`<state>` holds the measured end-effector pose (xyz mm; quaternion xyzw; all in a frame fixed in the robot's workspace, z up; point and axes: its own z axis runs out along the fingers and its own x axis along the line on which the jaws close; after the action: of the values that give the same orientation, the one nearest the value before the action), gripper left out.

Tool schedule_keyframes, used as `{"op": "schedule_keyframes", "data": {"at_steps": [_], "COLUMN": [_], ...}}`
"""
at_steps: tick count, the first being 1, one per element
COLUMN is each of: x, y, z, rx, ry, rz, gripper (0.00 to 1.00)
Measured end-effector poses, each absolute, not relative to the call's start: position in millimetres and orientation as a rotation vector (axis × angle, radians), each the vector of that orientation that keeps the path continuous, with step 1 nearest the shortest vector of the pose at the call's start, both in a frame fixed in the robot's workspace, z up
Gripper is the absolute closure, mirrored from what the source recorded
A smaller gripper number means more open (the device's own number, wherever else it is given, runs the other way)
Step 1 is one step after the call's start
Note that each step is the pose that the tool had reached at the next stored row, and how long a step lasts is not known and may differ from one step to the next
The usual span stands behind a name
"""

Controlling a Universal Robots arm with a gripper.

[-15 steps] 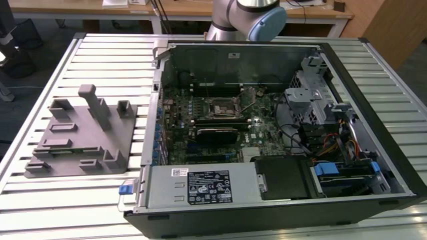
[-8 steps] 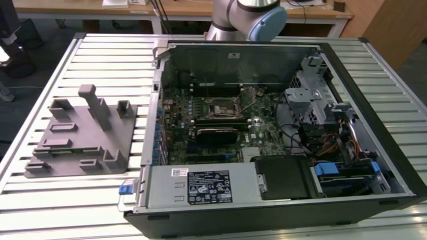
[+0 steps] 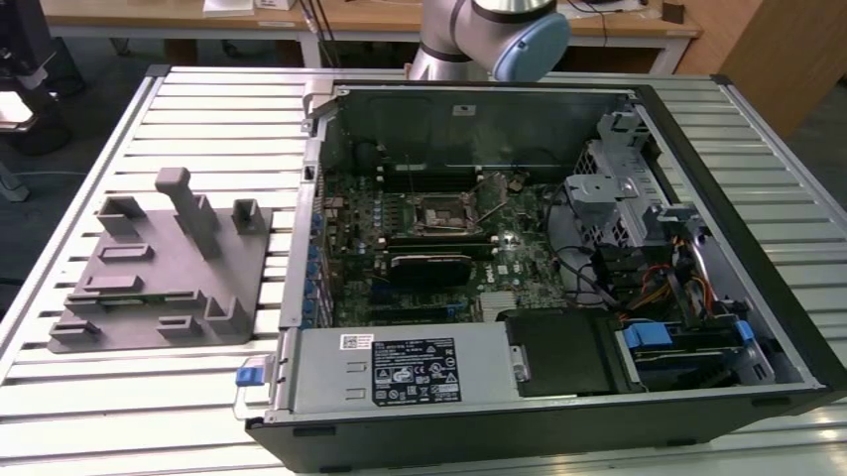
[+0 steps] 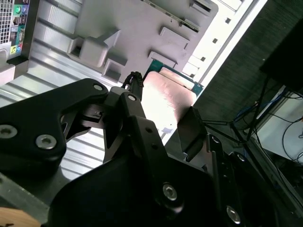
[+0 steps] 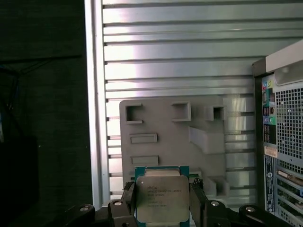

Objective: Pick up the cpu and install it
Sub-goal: 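Pick up the cpu and move it towards the insertion slot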

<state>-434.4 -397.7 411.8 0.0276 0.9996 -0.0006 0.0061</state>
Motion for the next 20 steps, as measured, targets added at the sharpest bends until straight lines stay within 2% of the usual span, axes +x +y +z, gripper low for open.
{"op": "schedule_keyframes", "data": {"at_steps": [20], "x": [-413], "y": [-398], "z": [412], "rx": [0.086], "ry": [3.128], "rz": [-0.002], "gripper": [0.46]}}
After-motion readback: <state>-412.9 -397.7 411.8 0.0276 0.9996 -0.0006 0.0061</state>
